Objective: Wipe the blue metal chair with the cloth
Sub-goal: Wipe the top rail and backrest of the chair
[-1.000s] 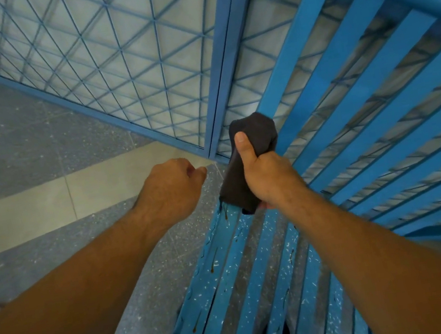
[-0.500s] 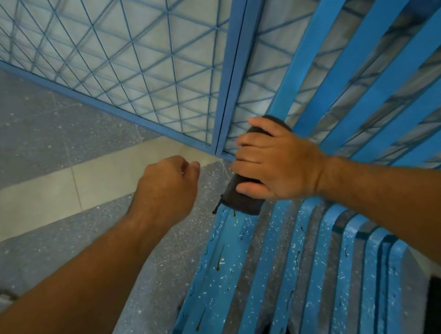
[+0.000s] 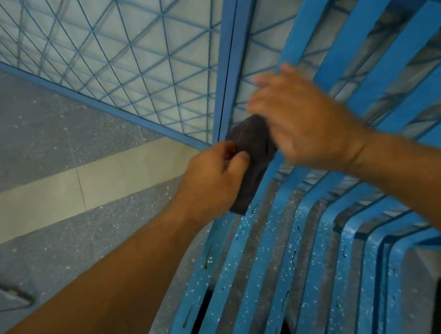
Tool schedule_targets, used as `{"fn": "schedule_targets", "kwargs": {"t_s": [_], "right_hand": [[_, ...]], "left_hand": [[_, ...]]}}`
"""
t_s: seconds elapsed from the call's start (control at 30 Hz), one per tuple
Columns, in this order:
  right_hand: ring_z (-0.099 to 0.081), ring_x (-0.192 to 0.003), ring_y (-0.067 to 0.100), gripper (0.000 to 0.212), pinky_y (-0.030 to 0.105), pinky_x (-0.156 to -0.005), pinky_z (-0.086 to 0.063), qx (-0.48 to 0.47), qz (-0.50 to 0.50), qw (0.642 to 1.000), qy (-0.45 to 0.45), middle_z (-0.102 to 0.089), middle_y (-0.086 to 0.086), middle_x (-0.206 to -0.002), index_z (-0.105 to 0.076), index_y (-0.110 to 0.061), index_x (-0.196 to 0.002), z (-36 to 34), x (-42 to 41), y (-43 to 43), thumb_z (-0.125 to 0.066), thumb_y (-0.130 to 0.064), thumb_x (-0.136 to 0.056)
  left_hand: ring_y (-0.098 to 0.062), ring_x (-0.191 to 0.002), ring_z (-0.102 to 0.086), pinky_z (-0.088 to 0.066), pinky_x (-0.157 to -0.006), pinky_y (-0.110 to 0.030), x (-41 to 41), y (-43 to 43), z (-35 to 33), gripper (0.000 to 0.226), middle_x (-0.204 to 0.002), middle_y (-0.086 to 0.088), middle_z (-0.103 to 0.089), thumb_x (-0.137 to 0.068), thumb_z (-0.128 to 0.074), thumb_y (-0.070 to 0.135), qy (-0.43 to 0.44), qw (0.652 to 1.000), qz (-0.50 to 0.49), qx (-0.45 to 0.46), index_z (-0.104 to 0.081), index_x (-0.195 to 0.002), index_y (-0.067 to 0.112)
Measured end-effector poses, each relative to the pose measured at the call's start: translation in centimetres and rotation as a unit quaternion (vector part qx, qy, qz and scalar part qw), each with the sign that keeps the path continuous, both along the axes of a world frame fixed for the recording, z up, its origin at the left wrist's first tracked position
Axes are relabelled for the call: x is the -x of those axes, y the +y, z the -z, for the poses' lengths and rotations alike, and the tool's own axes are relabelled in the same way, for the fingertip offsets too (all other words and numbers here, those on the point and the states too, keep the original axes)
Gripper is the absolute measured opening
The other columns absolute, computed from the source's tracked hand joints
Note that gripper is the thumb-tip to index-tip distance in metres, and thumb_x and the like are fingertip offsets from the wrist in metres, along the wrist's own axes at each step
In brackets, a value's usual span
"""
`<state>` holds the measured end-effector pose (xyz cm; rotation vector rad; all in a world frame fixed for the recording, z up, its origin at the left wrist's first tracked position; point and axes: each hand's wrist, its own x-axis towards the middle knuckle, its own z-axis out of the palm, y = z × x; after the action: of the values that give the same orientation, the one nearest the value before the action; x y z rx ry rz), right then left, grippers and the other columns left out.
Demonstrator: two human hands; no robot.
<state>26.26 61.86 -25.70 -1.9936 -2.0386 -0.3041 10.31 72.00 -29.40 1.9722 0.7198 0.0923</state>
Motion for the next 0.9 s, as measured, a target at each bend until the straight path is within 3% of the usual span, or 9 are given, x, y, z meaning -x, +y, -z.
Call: {"fn": "schedule_targets", "kwargs": {"t_s": [0.1,0.2,0.3,0.43,0.53,0.63,0.73,0.83,0.9], "right_hand": [[-0.055,-0.097,0.036,0.024,0.041,-0.09,-0.041,-0.008,0.111,0.994,0.001,-0.065,0.02,-0.099,-0.064,0.0,-0.107,-3.0,-3.0,-2.7,-0.05,-0.009,-0.09],[-0.058,-0.095,0.039,0.042,0.044,-0.082,-0.046,0.06,0.229,0.971,0.036,-0.067,0.018,-0.1,-0.063,-0.007,-0.111,-2.6,-4.7,-4.2,-0.041,-0.035,-0.089],[-0.063,-0.086,0.025,0.049,0.038,-0.084,-0.05,-0.007,0.297,0.932,0.208,-0.068,0.007,-0.093,-0.064,-0.01,-0.114,-1.8,-4.3,-3.3,-0.051,-0.049,-0.088],[-0.067,-0.068,0.02,0.059,0.039,-0.069,-0.056,-0.108,0.346,0.823,0.438,-0.068,0.006,-0.074,-0.068,-0.007,-0.091,-1.5,-4.1,0.3,-0.058,-0.063,-0.079],[-0.06,-0.07,0.005,0.042,0.027,-0.064,-0.054,-0.112,0.314,0.772,0.542,-0.059,-0.008,-0.079,-0.06,-0.011,-0.107,-1.0,-3.9,3.1,-0.062,-0.049,-0.088],[-0.055,-0.076,0.002,0.036,0.016,-0.062,-0.052,-0.119,0.319,0.772,0.536,-0.051,-0.011,-0.088,-0.046,-0.009,-0.122,-0.3,-4.2,4.5,-0.056,-0.032,-0.096],[-0.059,-0.078,0.006,0.037,0.011,-0.055,-0.049,-0.118,0.315,0.79,0.514,-0.05,-0.008,-0.09,-0.041,-0.008,-0.124,0.3,-4.2,4.6,-0.053,-0.03,-0.097],[-0.067,-0.086,0.019,0.035,0.033,-0.071,-0.058,-0.127,0.298,0.784,0.53,-0.06,0.002,-0.099,-0.041,-0.008,-0.119,0.6,-4.1,4.4,-0.053,-0.032,-0.096],[-0.068,-0.086,0.021,0.034,0.038,-0.074,-0.058,-0.122,0.292,0.784,0.534,-0.063,0.007,-0.103,-0.042,-0.011,-0.113,0.6,-4.0,4.1,-0.054,-0.036,-0.094]], "left_hand": [[-0.019,-0.08,-0.059,-0.05,-0.066,-0.032,-2.4,0.2,0.5,0.043,-0.087,0.001,-0.06,-0.089,-0.055,0.056,0.088,0.989,0.082,-0.09,-0.055,-0.103,0.016],[-0.018,-0.076,-0.06,-0.05,-0.067,-0.03,-4.3,-0.2,1.2,0.037,-0.081,0.003,-0.059,-0.085,-0.062,0.055,0.119,0.987,0.077,-0.082,-0.056,-0.096,0.02],[-0.013,-0.068,-0.057,-0.045,-0.057,-0.026,-4.5,-2.0,2.1,0.025,-0.075,0.007,-0.055,-0.085,-0.065,0.042,0.063,0.995,-0.04,-0.068,-0.053,-0.093,0.021],[-0.003,-0.059,-0.044,-0.032,-0.047,-0.021,-3.9,-3.2,2.4,0.032,-0.07,0.012,-0.044,-0.09,-0.059,0.044,0.063,0.988,-0.075,-0.12,-0.044,-0.099,0.018],[-0.005,-0.059,-0.049,-0.036,-0.047,-0.023,-3.6,-3.5,2.4,0.034,-0.069,0.008,-0.052,-0.088,-0.059,0.051,0.092,0.984,-0.079,-0.132,-0.049,-0.089,0.018],[-0.016,-0.068,-0.058,-0.041,-0.053,-0.024,-4.7,-2.0,1.5,0.033,-0.077,0.0,-0.06,-0.079,-0.068,0.05,0.203,0.974,-0.038,-0.09,-0.058,-0.08,0.018],[-0.02,-0.084,-0.062,-0.052,-0.074,-0.029,-5.8,-0.4,0.0,0.051,-0.097,-0.003,-0.065,-0.066,-0.08,0.045,0.279,0.96,0.01,0.016,-0.065,-0.104,0.013],[-0.023,-0.079,-0.063,-0.044,-0.06,-0.026,-5.4,-1.9,1.0,0.035,-0.086,-0.005,-0.063,-0.077,-0.072,0.036,0.191,0.979,-0.05,-0.054,-0.065,-0.098,0.01],[-0.026,-0.076,-0.062,-0.042,-0.058,-0.028,-4.6,-3.7,1.7,0.031,-0.083,-0.005,-0.062,-0.086,-0.059,0.038,0.116,0.978,-0.108,-0.132,-0.06,-0.099,0.01]]}}
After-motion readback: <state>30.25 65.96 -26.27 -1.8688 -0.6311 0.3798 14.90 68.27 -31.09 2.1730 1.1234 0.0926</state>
